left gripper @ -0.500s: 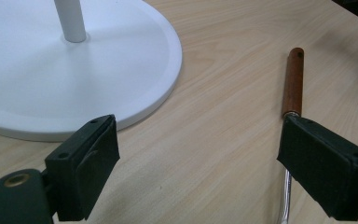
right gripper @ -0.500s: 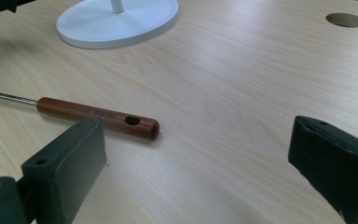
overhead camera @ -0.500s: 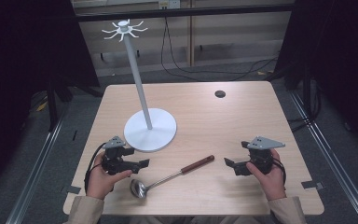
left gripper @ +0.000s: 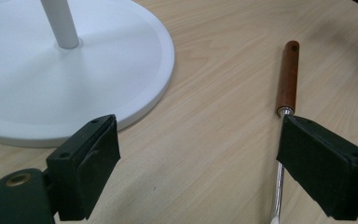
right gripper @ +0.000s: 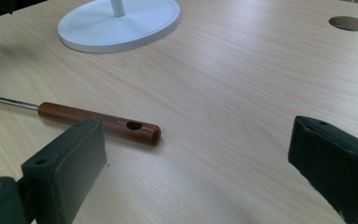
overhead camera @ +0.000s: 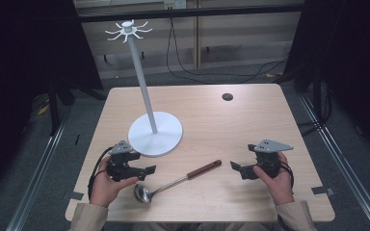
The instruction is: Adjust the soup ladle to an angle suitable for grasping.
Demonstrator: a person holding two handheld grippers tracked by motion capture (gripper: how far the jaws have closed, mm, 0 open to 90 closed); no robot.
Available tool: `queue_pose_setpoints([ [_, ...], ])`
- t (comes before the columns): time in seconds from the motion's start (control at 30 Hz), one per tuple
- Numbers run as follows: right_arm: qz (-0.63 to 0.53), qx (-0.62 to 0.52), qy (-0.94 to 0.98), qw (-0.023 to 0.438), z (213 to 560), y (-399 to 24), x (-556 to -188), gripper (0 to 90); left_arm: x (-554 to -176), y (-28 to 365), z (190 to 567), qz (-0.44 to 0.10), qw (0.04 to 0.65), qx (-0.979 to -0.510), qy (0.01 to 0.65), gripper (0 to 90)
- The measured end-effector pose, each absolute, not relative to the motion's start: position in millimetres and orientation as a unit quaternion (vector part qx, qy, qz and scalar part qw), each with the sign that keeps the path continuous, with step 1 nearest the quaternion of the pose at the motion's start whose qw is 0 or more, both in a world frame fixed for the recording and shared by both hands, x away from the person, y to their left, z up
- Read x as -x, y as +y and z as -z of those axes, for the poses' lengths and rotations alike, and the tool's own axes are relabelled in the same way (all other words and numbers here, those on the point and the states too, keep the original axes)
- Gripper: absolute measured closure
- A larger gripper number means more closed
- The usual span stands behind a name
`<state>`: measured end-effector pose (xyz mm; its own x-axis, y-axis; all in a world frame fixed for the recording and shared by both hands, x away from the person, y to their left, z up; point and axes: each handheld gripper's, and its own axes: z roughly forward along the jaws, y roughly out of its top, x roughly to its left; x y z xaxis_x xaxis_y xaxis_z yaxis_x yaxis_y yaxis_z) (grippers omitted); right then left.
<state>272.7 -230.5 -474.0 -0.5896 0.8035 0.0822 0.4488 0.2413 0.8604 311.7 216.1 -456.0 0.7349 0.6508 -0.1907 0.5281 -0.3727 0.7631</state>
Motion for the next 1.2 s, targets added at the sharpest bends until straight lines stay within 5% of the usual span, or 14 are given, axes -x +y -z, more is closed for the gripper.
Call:
queue_pose_setpoints([
  [1.2,-0.468,-0.413,0.757,0.191,472,-231,-276,3.8,-305,141,454,-0.049,0.326,-0.912,0.245,23.4],
])
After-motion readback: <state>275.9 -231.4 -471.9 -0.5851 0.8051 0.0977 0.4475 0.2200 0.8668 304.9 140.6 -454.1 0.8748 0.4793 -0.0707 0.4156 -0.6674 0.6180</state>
